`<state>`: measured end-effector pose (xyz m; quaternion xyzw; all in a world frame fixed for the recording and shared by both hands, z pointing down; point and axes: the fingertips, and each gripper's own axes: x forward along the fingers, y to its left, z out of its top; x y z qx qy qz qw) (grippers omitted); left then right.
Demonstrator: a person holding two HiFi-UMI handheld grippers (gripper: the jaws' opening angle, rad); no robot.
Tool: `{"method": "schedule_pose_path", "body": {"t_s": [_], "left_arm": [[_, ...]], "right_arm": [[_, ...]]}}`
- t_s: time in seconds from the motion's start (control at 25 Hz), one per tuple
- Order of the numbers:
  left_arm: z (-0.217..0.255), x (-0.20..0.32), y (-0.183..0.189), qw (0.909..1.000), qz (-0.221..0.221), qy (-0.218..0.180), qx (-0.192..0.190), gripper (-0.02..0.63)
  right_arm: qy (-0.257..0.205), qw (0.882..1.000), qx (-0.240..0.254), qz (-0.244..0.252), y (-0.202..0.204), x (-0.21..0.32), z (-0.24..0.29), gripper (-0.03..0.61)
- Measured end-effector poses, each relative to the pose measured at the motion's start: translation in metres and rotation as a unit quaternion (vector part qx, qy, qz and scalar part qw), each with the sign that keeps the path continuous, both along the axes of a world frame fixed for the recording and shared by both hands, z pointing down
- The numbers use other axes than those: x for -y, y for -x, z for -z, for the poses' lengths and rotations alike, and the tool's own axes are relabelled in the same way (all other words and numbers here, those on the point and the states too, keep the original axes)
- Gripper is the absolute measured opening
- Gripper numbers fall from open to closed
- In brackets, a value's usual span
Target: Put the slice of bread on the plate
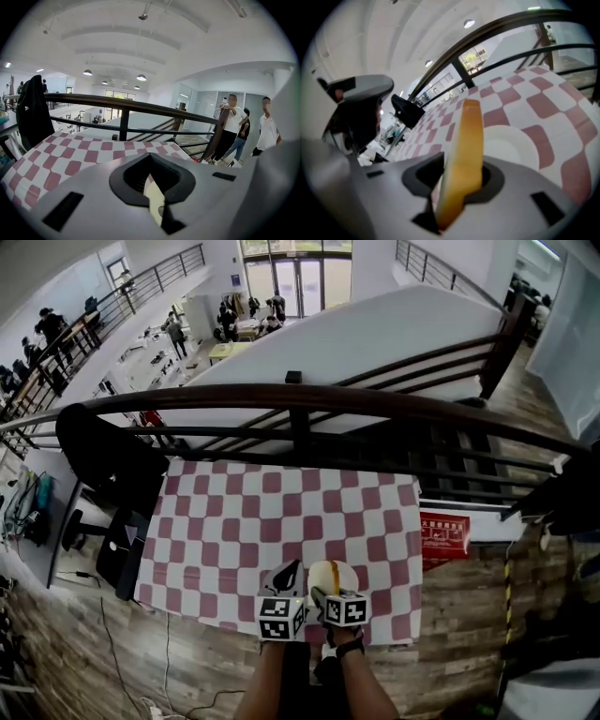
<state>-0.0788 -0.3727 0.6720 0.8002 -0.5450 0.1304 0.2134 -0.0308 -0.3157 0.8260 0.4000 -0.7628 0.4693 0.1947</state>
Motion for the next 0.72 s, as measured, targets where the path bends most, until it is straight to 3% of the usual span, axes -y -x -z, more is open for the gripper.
{"method": "schedule_pose_path", "body": {"t_s": [0.2,0.28,0.44,0.6,0.72], "left_arm": [[-0.005,-0.002,0.014,0.9999,0.013,0.007,0.004,0.015],[-0.007,-0.004,0.016,0.9998,0.016,0.011,0.004,0.015],[-0.007,-0.006,0.010,0.9998,0.014,0.013,0.004,0.016],[0.000,-0.005,0.003,0.9999,0.010,0.004,0.011,0.015],[0.007,-0.005,-0.003,0.9999,0.006,-0.004,0.011,0.015]], "right_arm": [[0.018,0.999,-0.044,0.009,-0.001,-0.001,-0.016,0.147],[0.029,0.997,-0.072,0.017,-0.004,-0.004,-0.021,0.262],[0.018,0.989,-0.143,0.018,-0.026,0.000,-0.021,0.394],[0.010,0.980,-0.200,-0.014,-0.062,0.007,-0.016,0.426],[0.014,0.980,-0.190,-0.049,-0.090,0.008,-0.012,0.425]]}}
